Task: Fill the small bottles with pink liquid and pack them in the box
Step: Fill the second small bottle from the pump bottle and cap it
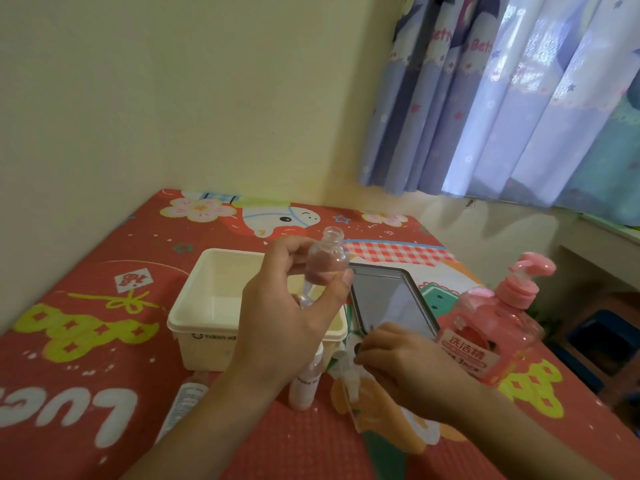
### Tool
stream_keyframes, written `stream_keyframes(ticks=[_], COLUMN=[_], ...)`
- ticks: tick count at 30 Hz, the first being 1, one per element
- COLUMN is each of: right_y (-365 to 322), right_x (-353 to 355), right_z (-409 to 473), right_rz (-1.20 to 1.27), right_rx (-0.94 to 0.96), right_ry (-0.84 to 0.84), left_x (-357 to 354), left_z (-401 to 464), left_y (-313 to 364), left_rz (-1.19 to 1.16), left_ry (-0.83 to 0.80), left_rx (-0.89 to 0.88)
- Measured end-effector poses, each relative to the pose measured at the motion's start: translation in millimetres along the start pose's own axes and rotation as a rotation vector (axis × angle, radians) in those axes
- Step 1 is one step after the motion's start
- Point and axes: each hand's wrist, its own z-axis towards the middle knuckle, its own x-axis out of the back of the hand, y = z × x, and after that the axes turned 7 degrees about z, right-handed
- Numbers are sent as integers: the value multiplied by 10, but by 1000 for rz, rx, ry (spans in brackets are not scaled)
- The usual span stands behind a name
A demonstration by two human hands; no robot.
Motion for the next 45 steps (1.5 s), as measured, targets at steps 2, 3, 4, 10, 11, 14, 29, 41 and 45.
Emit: stream_keyframes(ticks=[2,3,4,10,11,14,29,41,45], right_y=[26,42,53,42,44,64,1,-342,-484], right_x=[-137,-186,-223,-304,-309,-311,-13,1033,1394], right_z=[11,12,13,21,18,-10,-143,282,455], right_rz=[-23,-23,-18,-5,-12,-34,-13,560,837], right_rx=[4,5,9,35,37,57,71,-98,-46], right_ry=[-45,-71,-88,-154,-165,-185,-2,781,895], left_x=[13,18,20,41,45,55,45,-3,-1], left_z=[4,4,6,17,19,21,-4,-20,-16], left_y=[-27,-39,-47,-73,-78,-88,-76,-141,-159], left_rz=[2,0,-2,-8,-8,-9,-6,17,39], left_ry=[-15,-20,-22,-27,-27,-28,-68,-129,-150], left_rx=[1,1,1,4,6,12,53,116,122])
